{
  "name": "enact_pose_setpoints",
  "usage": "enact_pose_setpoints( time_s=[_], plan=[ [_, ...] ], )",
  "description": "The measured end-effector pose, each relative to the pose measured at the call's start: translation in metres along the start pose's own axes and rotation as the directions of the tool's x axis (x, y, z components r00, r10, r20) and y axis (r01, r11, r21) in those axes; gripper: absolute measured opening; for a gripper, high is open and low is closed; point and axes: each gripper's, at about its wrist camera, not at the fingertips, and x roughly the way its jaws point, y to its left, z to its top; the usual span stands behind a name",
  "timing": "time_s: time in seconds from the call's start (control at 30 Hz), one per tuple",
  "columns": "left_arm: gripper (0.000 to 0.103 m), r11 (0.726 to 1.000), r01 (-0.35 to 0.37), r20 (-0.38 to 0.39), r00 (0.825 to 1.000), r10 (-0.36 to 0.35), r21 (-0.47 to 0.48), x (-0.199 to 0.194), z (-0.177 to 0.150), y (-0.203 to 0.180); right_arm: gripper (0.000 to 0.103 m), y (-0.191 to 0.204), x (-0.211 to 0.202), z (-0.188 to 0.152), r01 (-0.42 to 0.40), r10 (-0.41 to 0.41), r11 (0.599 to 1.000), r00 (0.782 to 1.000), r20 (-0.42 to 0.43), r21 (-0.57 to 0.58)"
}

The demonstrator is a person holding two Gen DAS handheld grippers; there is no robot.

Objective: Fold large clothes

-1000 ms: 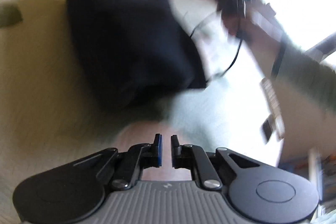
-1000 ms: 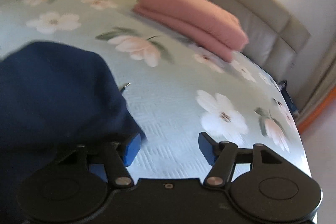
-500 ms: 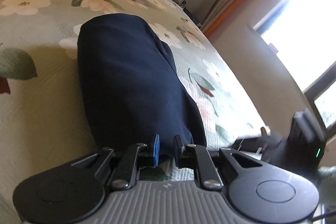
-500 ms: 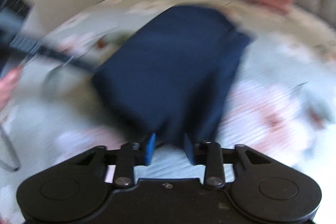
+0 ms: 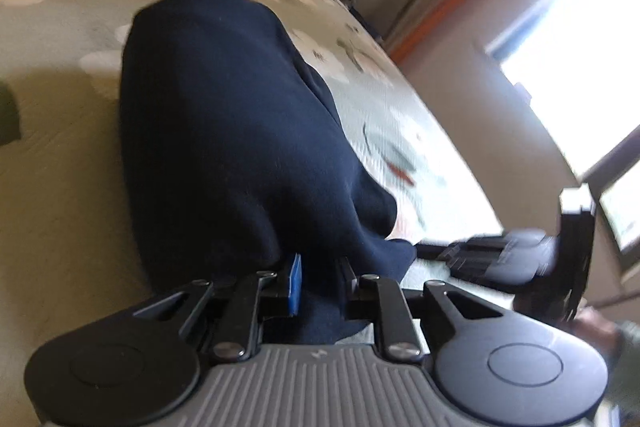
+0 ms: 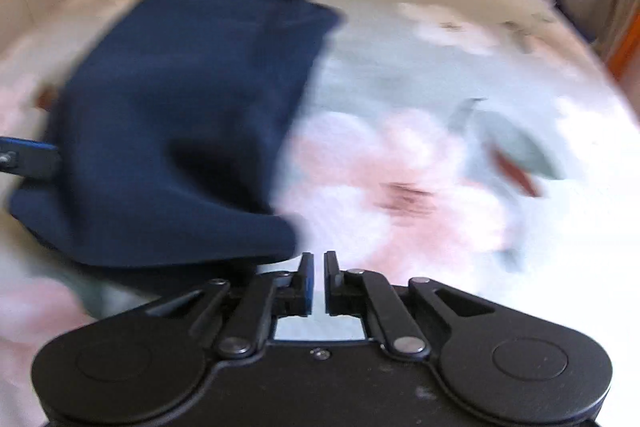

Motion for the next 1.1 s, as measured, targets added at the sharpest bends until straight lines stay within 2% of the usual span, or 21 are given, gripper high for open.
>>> enact_pose_setpoints(
  time_s=[0.03,0.07,0.1,0.17,0.2,0.3,0.33,0.4,0.5,0.53,0.6,0.63,0.67,0.77,0.8,0.83,0.87,0.97,1.0,1.07,1.1],
  plan=[
    [0.02,1.0,-0.004,-0.02,1.0,0.004,0.019,0.006,-0.002,-0.003,0.004,-0.007,-0.002,-0.003,0.063,-0.063,0.998,0.998,-0.001,-0.008],
    [0.014,1.0,-0.003,-0.059,0.998,0.004,0.028,0.016,-0.004,-0.006,0.007,-0.009,-0.003,-0.002,0.127,-0.126,0.991,0.992,0.023,-0.052],
    [0.014,0.999,-0.008,-0.103,0.995,0.012,0.038,0.029,-0.007,-0.008,0.015,-0.005,-0.006,0.003,0.157,-0.151,0.982,0.986,0.066,-0.102],
    [0.014,0.978,-0.096,-0.145,0.982,0.124,0.187,0.046,-0.015,-0.027,0.017,0.013,-0.016,0.02,0.091,-0.067,0.985,0.985,0.161,-0.149],
    [0.014,0.97,-0.113,-0.142,0.979,0.146,0.215,0.045,-0.016,-0.032,0.017,0.027,-0.023,0.028,0.042,-0.008,0.985,0.979,0.203,-0.168],
    [0.014,0.992,-0.085,-0.133,0.986,0.097,0.093,0.031,-0.013,-0.017,0.017,0.071,-0.029,0.039,-0.031,0.11,0.966,0.948,0.297,-0.258],
    [0.013,0.993,-0.083,-0.142,0.985,0.095,0.088,0.028,-0.015,-0.014,0.017,0.083,-0.022,0.038,-0.067,0.151,0.956,0.947,0.283,-0.287],
    [0.01,0.986,-0.107,-0.176,0.976,0.129,0.129,0.02,-0.02,-0.013,0.017,0.096,-0.003,0.024,-0.074,0.154,0.943,0.961,0.229,-0.325],
    [0.01,0.986,-0.134,-0.224,0.962,0.154,0.101,0.007,-0.03,-0.001,0.018,0.087,0.02,-0.007,0.024,0.031,0.932,0.989,0.144,-0.362],
    [0.01,0.992,-0.108,-0.211,0.97,0.12,0.068,-0.005,-0.032,0.002,0.018,0.076,0.018,-0.013,0.043,-0.001,0.938,0.992,0.123,-0.343],
    [0.012,1.0,-0.023,-0.12,0.992,0.024,0.01,-0.032,-0.026,0.002,0.018,0.056,0.012,-0.012,0.07,-0.045,0.945,0.995,0.085,-0.32],
    [0.013,1.0,0.014,-0.063,0.998,-0.014,-0.011,-0.044,-0.019,0.0,0.018,0.049,0.005,-0.008,0.072,-0.042,0.95,0.994,0.103,-0.303],
    [0.014,1.0,0.02,-0.004,1.0,-0.02,-0.011,-0.053,-0.009,-0.004,0.018,0.044,-0.003,0.002,0.062,-0.023,0.955,0.99,0.136,-0.291],
    [0.017,1.0,0.004,0.107,0.994,-0.006,0.015,-0.055,0.024,-0.013,0.018,0.046,-0.013,0.045,0.049,0.03,0.961,0.96,0.28,-0.272],
    [0.018,0.999,-0.019,0.127,0.992,0.015,0.031,-0.048,0.036,-0.016,0.021,0.049,-0.01,0.061,0.041,0.053,0.96,0.946,0.321,-0.278],
    [0.018,0.998,-0.035,0.126,0.992,0.028,0.053,-0.039,0.043,-0.017,0.03,0.056,-0.003,0.077,0.061,0.056,0.953,0.928,0.368,-0.297],
    [0.018,0.996,-0.048,0.109,0.993,0.039,0.079,-0.026,0.05,-0.019,0.036,0.066,0.007,0.09,0.102,0.048,0.938,0.909,0.414,-0.332],
    [0.017,0.993,-0.056,-0.018,0.998,0.059,0.108,0.023,0.056,-0.015,0.037,0.085,0.039,0.12,0.167,0.061,0.894,0.874,0.482,-0.416],
    [0.017,0.994,-0.053,-0.044,0.997,0.057,0.094,0.036,0.045,-0.013,0.037,0.093,0.048,0.127,0.187,0.068,0.874,0.866,0.495,-0.448],
    [0.016,0.998,0.028,-0.052,0.998,-0.031,-0.052,0.043,0.04,0.006,0.038,0.111,0.063,0.132,0.254,0.094,0.805,0.837,0.539,-0.536],
    [0.01,0.992,0.051,-0.042,0.998,-0.056,-0.118,0.04,0.037,0.017,0.039,0.117,0.071,0.134,0.299,0.095,0.772,0.818,0.568,-0.561]
  ],
)
